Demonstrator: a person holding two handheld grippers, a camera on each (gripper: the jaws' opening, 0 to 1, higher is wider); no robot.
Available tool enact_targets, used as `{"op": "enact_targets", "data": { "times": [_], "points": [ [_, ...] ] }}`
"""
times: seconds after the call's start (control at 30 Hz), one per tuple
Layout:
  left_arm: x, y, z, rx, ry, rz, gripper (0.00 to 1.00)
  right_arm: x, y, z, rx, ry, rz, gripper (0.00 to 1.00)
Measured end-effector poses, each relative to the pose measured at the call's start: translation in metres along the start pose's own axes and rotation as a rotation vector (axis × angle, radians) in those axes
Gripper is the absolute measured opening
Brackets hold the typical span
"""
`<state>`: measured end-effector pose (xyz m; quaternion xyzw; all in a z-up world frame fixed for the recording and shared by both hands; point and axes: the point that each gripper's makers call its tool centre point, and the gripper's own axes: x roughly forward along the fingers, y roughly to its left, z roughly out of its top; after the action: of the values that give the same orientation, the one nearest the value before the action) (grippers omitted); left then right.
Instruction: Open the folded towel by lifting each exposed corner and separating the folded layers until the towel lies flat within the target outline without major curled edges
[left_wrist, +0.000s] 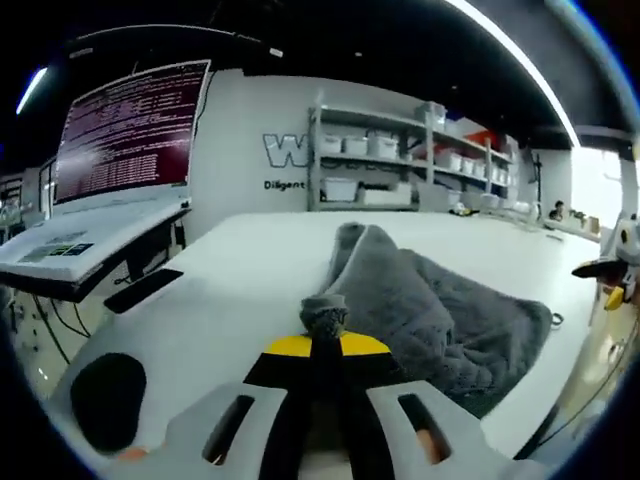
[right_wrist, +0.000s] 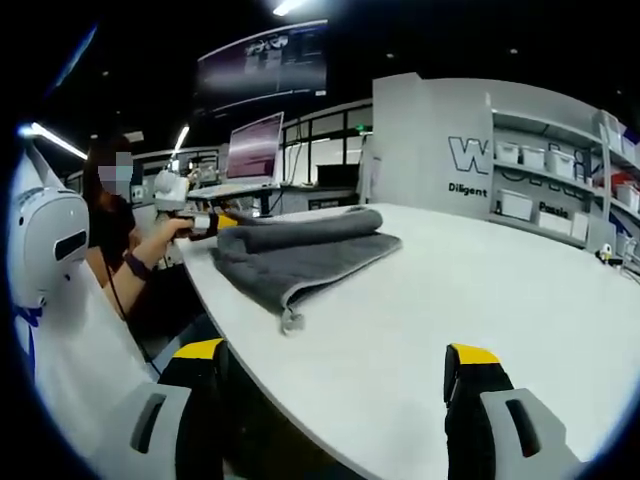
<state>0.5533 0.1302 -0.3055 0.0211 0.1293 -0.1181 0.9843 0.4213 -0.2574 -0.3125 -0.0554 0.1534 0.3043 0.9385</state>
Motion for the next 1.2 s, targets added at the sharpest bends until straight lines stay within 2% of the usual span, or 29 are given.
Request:
{"op": "enact_targets", "data": {
  "times": [0.27, 0.77, 1.2],
  "points": [
    [0.003, 0.01, -0.014, 0.052, 0.072, 0.07, 0.05, 0.0, -0.001, 0.0, 0.002, 0.0, -0.001, 0.9],
    [0.004, 0.014, -0.031, 0.059, 0.147, 0.085, 0.05, 0.0, -0.002, -0.001, 0.005, -0.002, -0.003, 0.9],
    [0.003, 0.015, -0.036, 0.086, 0.19, 0.108, 0.05, -0.001, -0.003, -0.002, 0.005, -0.003, -0.004, 0.9]
  ]
}}
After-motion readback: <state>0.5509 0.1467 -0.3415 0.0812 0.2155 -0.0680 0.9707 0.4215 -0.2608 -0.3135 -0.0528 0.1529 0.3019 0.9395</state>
